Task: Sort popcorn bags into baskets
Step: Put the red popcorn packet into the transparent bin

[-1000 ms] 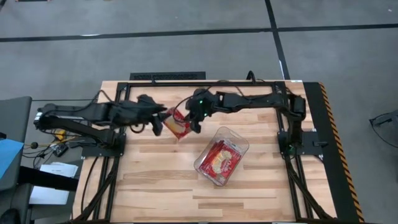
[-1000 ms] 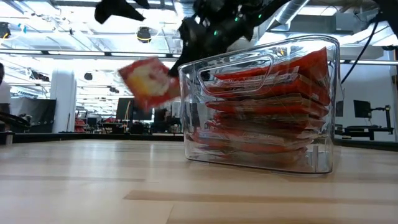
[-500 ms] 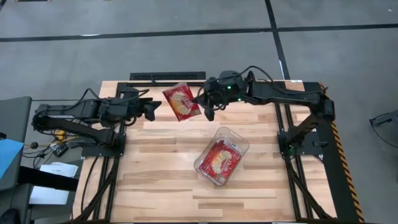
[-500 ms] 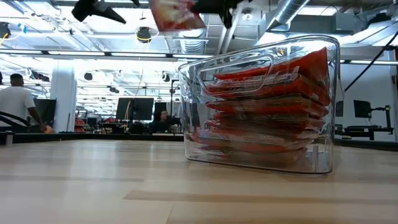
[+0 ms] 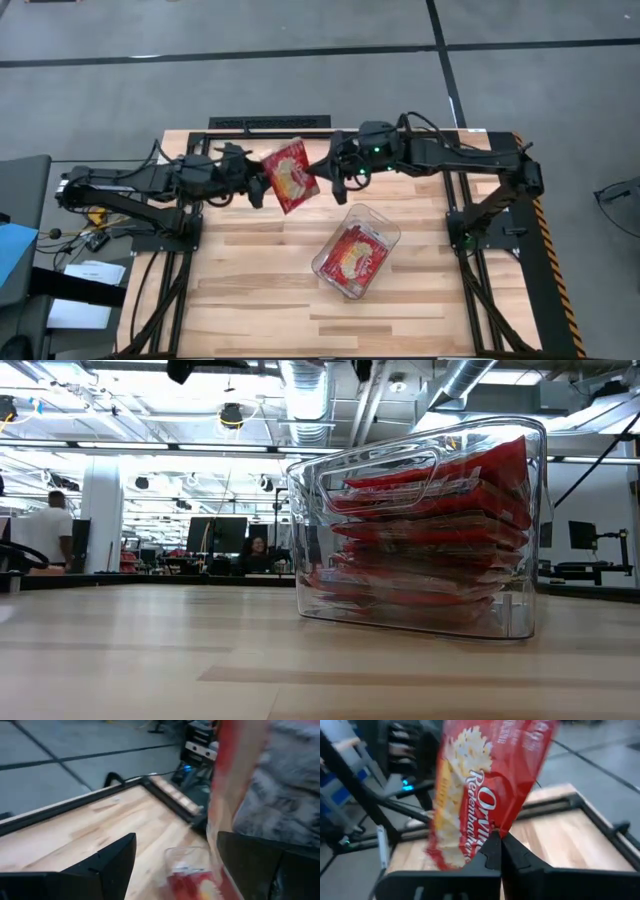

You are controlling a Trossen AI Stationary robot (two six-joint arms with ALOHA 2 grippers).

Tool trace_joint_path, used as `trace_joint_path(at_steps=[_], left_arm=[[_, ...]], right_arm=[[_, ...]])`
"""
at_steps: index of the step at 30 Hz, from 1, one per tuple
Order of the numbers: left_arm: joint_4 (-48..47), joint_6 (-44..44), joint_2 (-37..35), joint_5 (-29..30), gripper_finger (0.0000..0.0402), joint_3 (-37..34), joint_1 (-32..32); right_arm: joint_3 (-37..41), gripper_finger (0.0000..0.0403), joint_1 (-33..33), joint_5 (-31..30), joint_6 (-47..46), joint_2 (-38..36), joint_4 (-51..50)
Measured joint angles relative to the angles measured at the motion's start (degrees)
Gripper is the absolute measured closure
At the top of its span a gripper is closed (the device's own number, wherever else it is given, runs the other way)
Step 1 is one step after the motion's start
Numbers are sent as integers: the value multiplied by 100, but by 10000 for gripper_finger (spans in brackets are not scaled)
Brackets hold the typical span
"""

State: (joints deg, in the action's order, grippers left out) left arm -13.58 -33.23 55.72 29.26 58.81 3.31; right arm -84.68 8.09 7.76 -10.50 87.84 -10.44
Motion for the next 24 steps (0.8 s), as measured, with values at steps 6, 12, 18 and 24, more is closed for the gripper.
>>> trace_joint_path(at_steps=[6, 12, 18, 24], left_arm=[[244, -19, -98, -301, 134, 13, 68], [1222, 529, -64, -356, 134, 13, 222], [1617, 856, 193, -352, 135, 13, 207], [1962, 914, 593, -444, 135, 9, 181]], right_arm=[[0, 395, -26, -341, 179, -611, 62], [-7, 398, -8, -657, 303, -892, -133], [-10, 390, -76, -645, 240, -763, -23], [-3, 397, -159, -622, 207, -636, -54]])
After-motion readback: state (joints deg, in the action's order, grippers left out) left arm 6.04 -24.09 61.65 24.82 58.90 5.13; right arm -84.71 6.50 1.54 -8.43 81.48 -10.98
